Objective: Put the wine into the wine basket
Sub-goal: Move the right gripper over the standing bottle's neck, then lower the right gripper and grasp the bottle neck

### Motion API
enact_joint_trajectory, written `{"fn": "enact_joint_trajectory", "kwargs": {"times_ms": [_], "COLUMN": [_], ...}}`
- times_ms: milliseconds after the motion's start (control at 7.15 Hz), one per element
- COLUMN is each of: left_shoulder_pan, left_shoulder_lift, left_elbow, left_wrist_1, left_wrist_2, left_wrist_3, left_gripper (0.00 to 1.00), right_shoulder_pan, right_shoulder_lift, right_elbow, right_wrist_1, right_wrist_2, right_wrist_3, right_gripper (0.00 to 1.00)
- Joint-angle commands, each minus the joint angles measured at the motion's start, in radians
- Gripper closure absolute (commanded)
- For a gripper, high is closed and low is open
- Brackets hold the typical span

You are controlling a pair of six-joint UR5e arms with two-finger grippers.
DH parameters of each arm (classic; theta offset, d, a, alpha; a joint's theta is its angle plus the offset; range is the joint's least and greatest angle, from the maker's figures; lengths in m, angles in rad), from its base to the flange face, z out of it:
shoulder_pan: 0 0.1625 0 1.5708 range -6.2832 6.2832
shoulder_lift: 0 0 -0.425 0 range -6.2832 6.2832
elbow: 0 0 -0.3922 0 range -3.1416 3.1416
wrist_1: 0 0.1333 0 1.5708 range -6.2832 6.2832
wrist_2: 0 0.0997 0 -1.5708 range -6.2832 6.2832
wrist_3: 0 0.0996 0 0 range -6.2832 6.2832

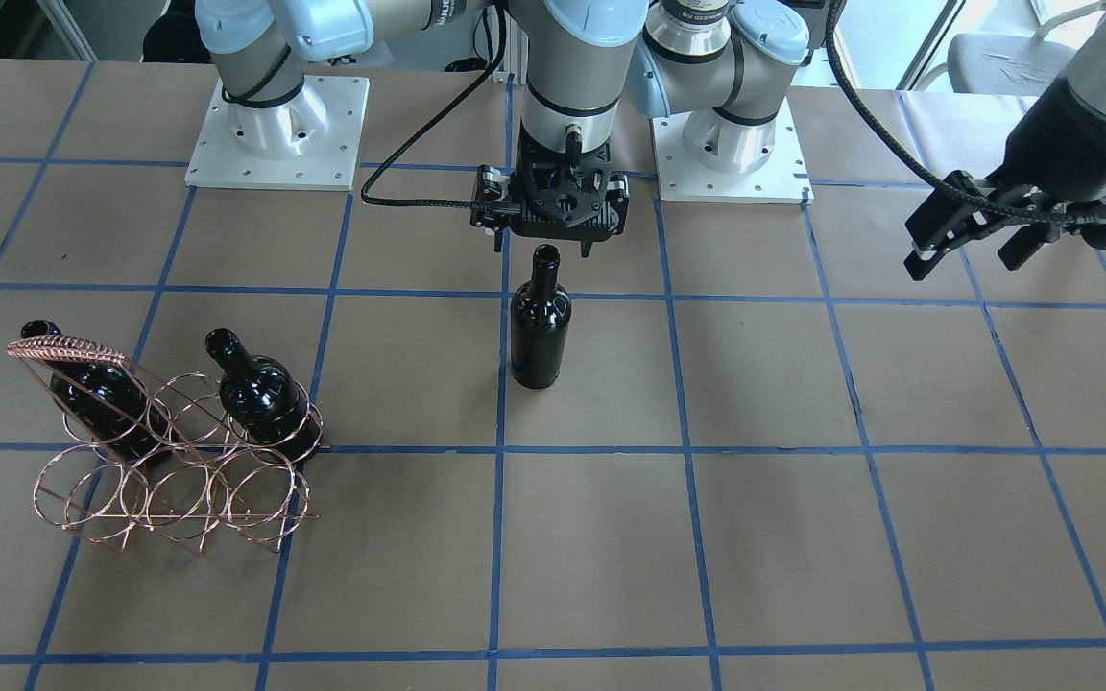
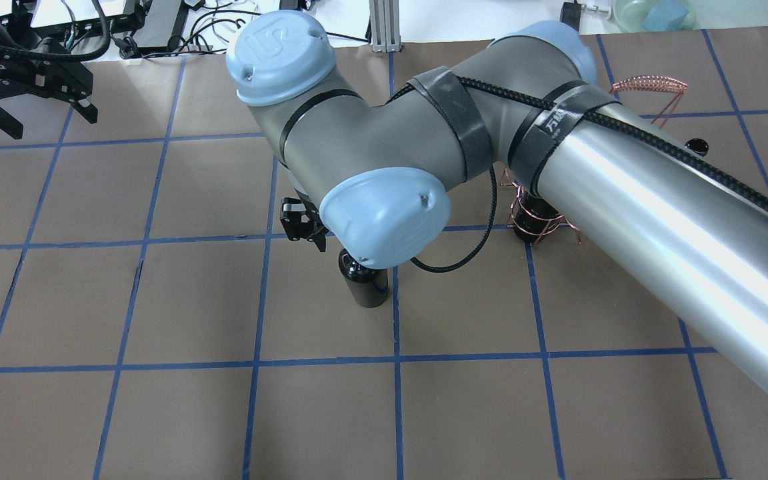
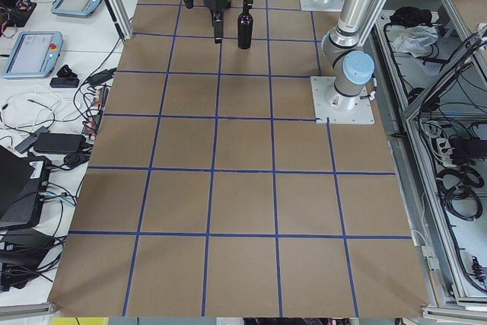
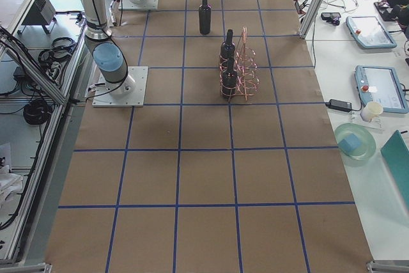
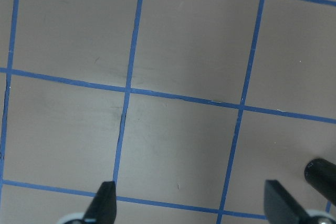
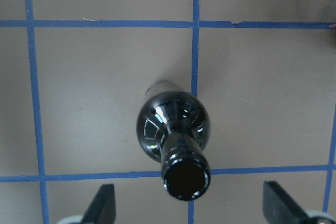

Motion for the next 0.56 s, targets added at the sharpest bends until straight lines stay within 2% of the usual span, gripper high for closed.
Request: {"fn": "enact_joint_trajectory", "kwargs": {"times_ms": [0,420], "left_shoulder_pan": [0.0,0.006], "left_shoulder_lift": [0.01,0.009], "left_elbow": [-0.003,-0.003], "left_wrist_1": [-0.024,-0.041], "left_wrist_2": [0.002,0.003], "left_wrist_3": [0.0,0.0], "left_gripper": [0.0,0.0], "right_shoulder_pan": [-0.018,-0.018], "right_shoulder_lift": [0.002,0.011], "right_elbow": [0.023,0.064], "right_wrist_1": [-0.043,-0.131], "right_wrist_2": [0.012,0.015], "right_wrist_3": [-0.001,0.002], "right_gripper": [0.01,0.01]}}
